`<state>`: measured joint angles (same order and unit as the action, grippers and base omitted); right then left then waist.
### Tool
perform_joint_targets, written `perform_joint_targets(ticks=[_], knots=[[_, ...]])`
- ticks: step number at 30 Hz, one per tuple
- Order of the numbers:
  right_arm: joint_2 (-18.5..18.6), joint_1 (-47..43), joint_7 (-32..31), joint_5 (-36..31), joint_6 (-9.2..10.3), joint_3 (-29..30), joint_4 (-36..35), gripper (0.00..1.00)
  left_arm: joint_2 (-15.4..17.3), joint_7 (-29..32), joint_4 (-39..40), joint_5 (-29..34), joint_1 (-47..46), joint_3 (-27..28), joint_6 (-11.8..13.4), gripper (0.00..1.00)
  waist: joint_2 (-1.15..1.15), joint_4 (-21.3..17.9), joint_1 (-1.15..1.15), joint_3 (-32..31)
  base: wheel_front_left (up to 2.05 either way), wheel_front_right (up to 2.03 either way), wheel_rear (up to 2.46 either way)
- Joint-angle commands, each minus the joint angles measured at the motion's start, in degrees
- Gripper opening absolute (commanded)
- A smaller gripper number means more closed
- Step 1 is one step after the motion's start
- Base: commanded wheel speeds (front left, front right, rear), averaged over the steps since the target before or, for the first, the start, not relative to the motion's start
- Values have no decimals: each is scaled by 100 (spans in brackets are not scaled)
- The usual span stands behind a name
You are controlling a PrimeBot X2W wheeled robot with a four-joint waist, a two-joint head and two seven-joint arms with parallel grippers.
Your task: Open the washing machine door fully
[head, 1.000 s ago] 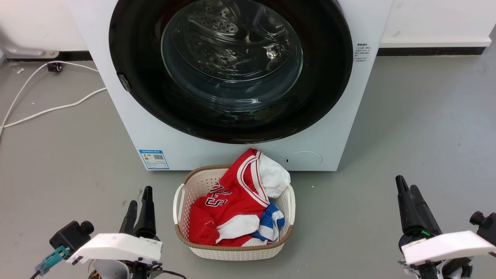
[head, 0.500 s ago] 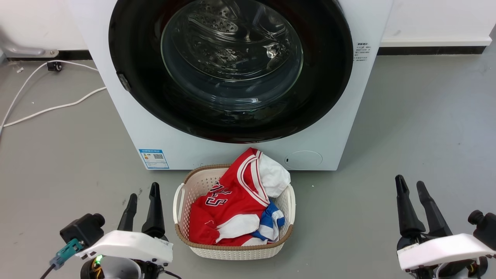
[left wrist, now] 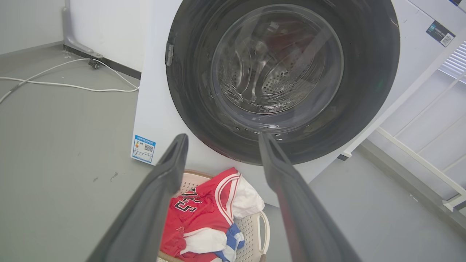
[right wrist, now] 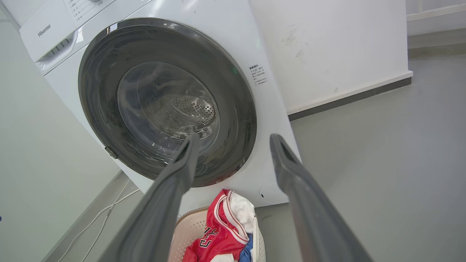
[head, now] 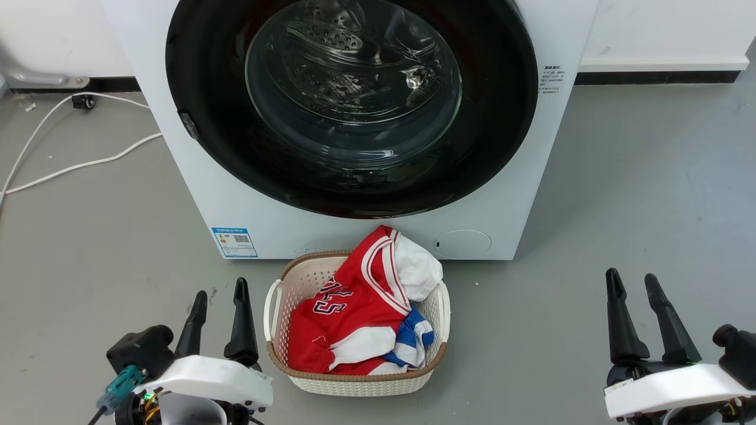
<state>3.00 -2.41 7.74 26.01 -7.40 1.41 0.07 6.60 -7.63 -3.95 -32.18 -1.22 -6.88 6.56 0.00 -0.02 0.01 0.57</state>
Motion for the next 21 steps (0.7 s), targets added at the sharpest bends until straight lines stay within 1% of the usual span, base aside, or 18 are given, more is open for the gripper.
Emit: perform_joint_targets(ticks=[1, 21], knots=[[-3, 26, 49, -123, -12, -1, -104, 100, 34, -43, 88, 133, 23, -13, 16, 100, 0, 0, 0, 0, 0, 0, 0], [-9, -165, 328, -841, -13, 35, -330, 100, -13, -333, 136, 1260, 163, -85, 66, 100, 0, 1, 0, 28, 0, 0, 0]])
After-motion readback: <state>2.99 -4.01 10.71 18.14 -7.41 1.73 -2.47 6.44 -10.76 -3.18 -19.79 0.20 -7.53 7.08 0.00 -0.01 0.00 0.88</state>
